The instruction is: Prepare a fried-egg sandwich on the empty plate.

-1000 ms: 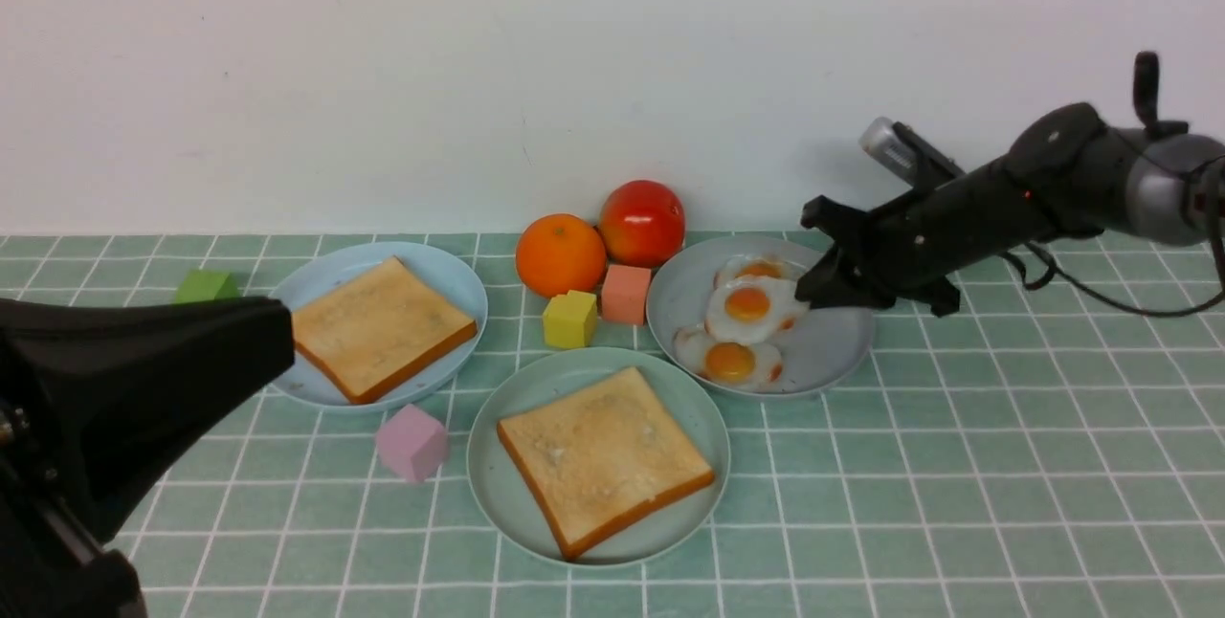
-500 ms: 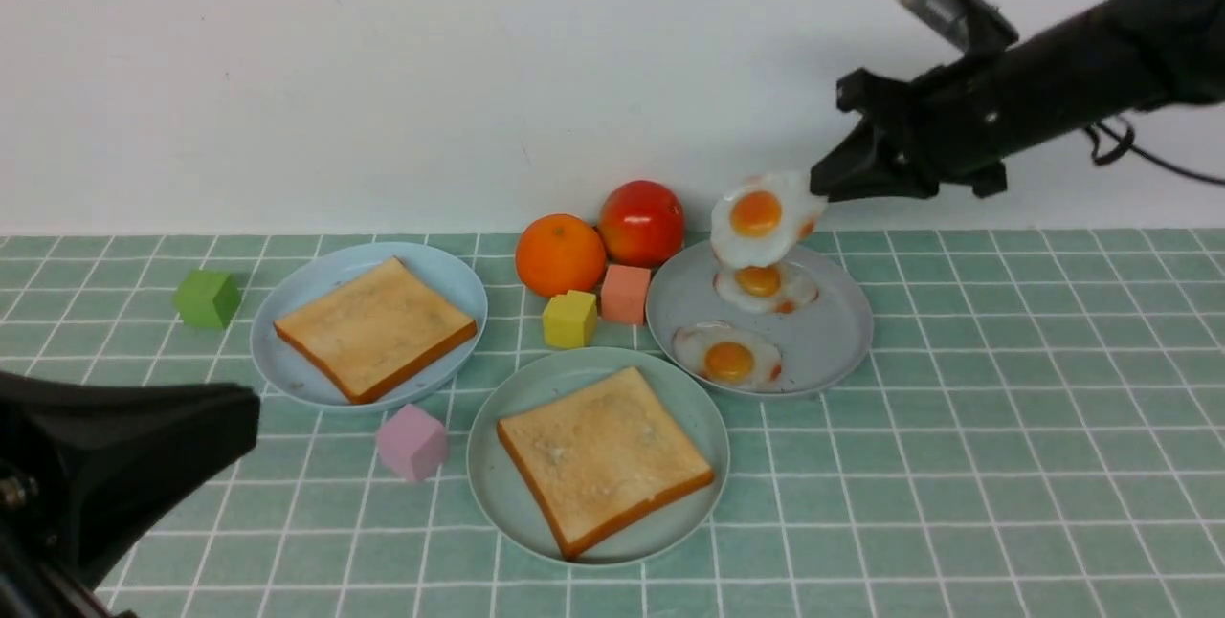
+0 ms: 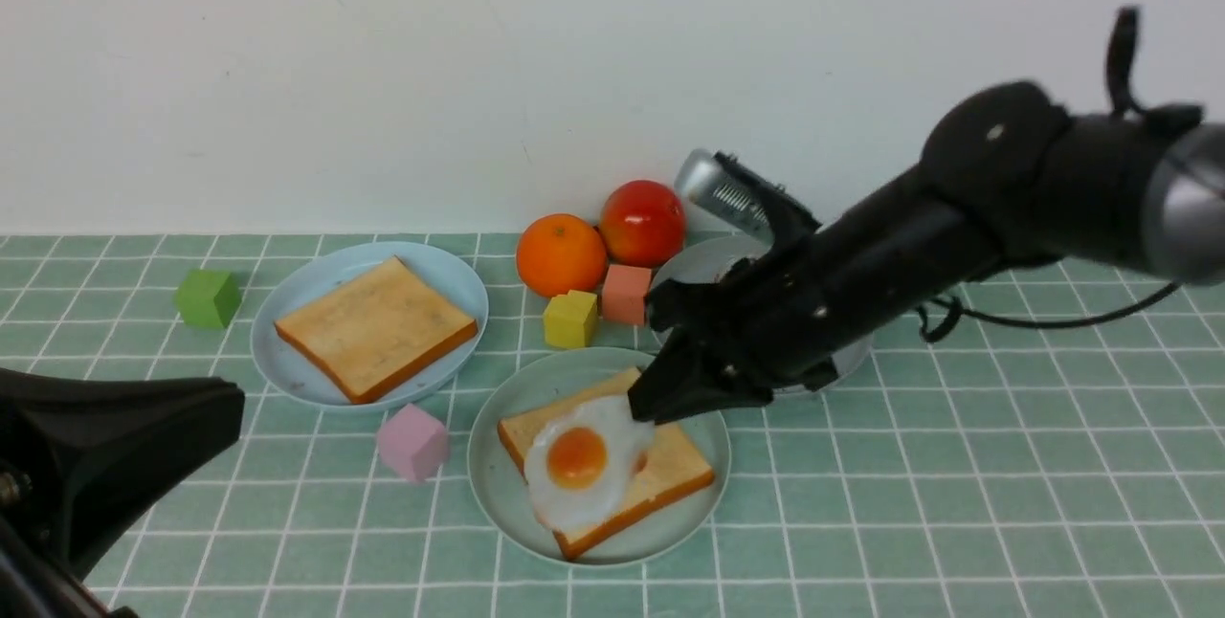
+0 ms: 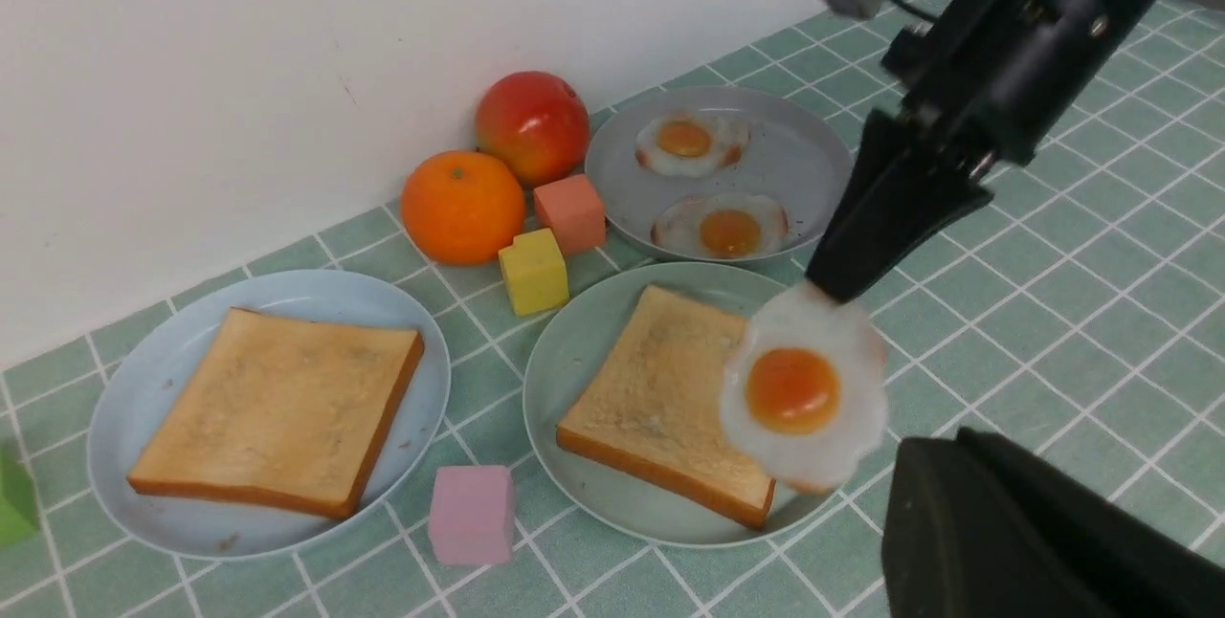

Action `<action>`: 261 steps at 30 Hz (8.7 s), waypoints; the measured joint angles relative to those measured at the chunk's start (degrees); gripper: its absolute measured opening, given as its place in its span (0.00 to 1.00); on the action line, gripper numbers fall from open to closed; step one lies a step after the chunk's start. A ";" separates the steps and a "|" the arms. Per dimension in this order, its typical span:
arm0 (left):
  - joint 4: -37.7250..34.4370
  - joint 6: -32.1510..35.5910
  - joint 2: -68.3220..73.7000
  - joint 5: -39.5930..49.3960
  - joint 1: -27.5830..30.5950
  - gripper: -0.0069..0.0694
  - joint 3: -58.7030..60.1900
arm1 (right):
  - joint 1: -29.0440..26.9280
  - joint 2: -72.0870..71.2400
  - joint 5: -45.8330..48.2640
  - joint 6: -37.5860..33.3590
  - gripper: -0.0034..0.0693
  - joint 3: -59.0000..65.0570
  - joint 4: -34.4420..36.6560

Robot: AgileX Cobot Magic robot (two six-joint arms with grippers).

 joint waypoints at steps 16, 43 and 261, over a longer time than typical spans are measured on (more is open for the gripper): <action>0.05 0.00 0.00 0.19 0.00 0.09 0.00 | -0.10 7.38 -11.31 -0.68 0.15 0.13 6.16; -0.03 -12.51 32.13 7.93 1.87 0.07 -8.88 | 4.66 -31.88 16.40 13.76 0.03 0.26 -39.27; -7.96 -2.13 -32.51 -14.68 1.31 0.09 32.13 | -18.40 -107.94 -25.96 26.28 0.04 77.74 -55.04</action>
